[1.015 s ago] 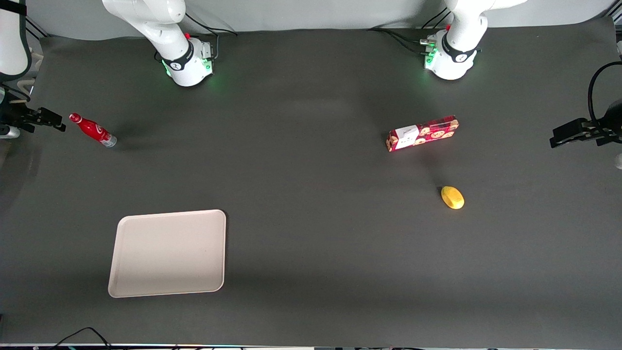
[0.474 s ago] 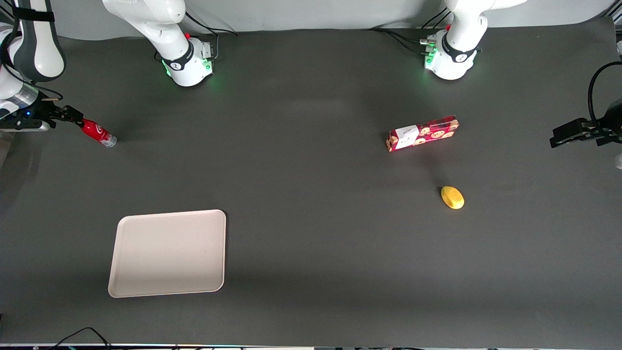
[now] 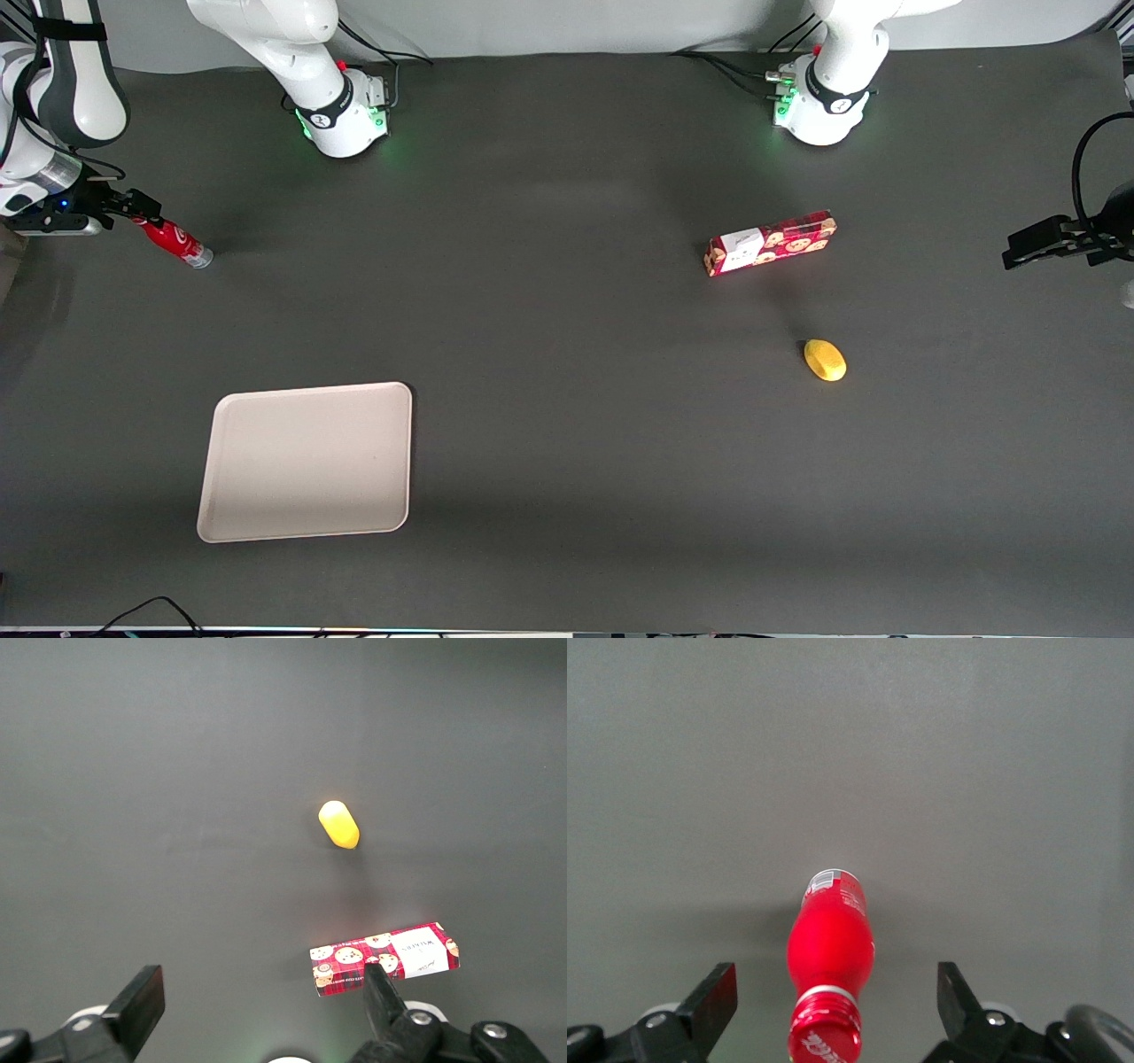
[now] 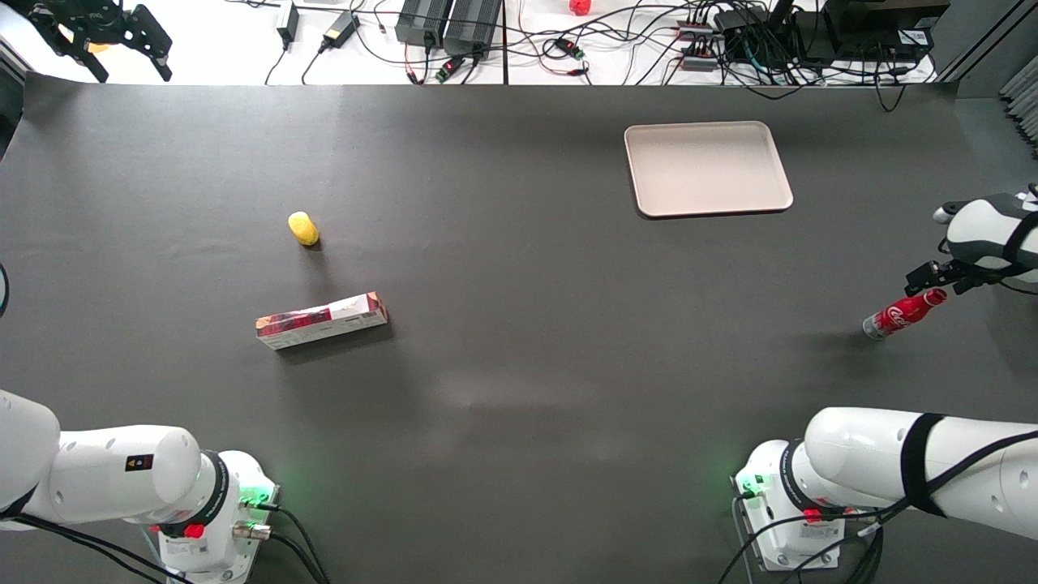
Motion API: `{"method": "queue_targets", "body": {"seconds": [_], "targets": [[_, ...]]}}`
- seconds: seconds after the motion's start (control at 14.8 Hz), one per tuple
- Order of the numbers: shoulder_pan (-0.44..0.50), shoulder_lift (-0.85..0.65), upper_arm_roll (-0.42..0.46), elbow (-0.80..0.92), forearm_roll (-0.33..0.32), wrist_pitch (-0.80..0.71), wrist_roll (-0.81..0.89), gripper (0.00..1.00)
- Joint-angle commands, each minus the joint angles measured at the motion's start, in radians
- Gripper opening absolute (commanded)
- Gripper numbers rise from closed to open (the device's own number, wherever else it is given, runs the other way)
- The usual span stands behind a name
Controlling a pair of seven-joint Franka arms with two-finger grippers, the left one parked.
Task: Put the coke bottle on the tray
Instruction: 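Close the right gripper around the bottle's neck, then lift the bottle with the right gripper and carry it toward the white tray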
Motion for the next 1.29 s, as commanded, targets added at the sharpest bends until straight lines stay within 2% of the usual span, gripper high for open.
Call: {"method": "queue_targets", "body": {"seconds": [0.0,0.54,0.68,0.95,1.15,1.22], "targets": [[-0.023,-0.005,-0.017,-0.033,-0.022,0.05,-0.02,1.0],[-0.023,0.012,-0.031,-0.036,-0.02,0.061,-0.02,0.98],[-0.023,0.019,-0.031,-0.035,-0.02,0.066,-0.019,0.86],[-0.017,0.021,-0.03,-0.036,-0.02,0.064,0.0,0.53],[-0.009,0.019,-0.025,-0.035,-0.02,0.062,0.038,0.35],[-0.007,0.019,-0.022,-0.035,-0.02,0.062,0.05,0.26]]}}
